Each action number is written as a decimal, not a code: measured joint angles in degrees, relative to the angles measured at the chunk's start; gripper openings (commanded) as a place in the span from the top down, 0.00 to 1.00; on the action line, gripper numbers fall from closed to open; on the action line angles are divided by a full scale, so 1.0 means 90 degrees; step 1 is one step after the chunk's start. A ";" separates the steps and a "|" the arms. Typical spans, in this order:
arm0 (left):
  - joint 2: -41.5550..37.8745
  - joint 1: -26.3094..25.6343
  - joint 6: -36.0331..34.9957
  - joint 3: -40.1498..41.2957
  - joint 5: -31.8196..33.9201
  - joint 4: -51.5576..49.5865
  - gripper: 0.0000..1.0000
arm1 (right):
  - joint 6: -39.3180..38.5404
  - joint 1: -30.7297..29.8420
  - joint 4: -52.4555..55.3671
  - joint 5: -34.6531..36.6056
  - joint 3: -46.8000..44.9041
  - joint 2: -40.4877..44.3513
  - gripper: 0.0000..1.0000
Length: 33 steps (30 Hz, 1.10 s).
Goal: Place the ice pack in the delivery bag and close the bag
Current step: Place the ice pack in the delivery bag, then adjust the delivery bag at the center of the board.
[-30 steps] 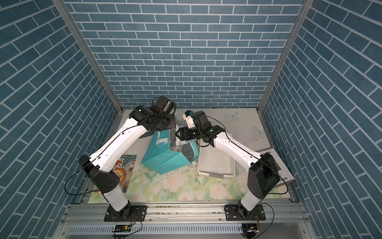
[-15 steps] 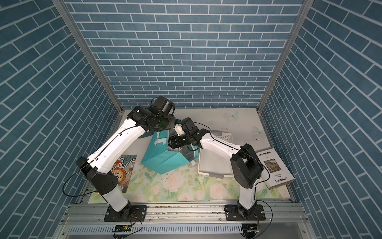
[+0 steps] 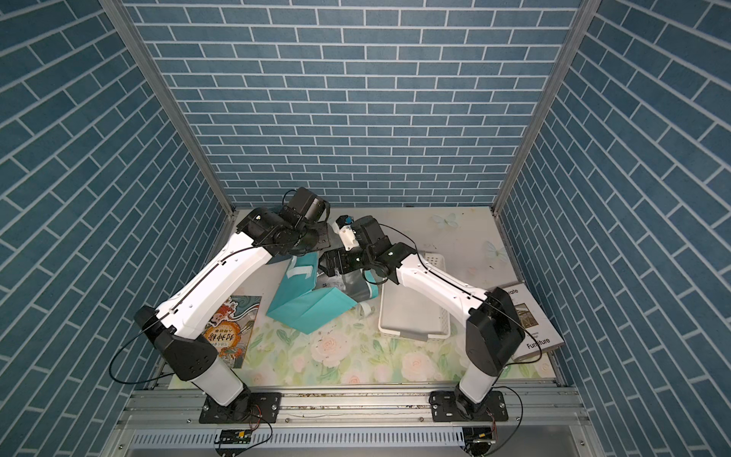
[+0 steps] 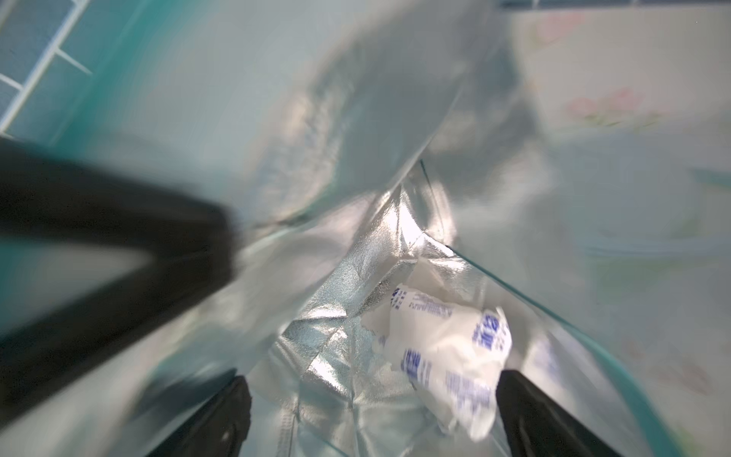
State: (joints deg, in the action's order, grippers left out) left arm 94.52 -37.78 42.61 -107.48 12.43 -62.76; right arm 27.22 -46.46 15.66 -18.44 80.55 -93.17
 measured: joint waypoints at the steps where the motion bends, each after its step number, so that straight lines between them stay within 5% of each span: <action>1: -0.0046 0.0000 0.0036 0.0090 0.0000 0.0046 1.00 | 0.0155 0.0056 0.0044 0.0151 -0.0163 0.0294 0.12; 4: -0.0155 0.0000 0.0117 0.0287 0.0034 0.0146 1.00 | 0.0792 0.0491 0.0168 0.0454 -0.0828 0.1207 0.23; 10: -0.0289 0.0019 0.0304 0.0546 0.0189 0.0257 1.00 | 0.2050 0.1783 0.0206 0.0338 -0.2480 0.2040 0.25; 33: -0.0561 0.0476 0.0534 0.0940 0.1020 -0.0117 1.00 | 0.2416 0.1117 -0.0408 -0.1144 -0.2346 0.0908 0.26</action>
State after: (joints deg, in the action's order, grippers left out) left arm 89.47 -33.50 47.42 -99.02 21.61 -63.81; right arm 48.97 -36.40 11.99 -28.73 59.44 -84.99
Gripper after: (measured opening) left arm 0.075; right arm 0.732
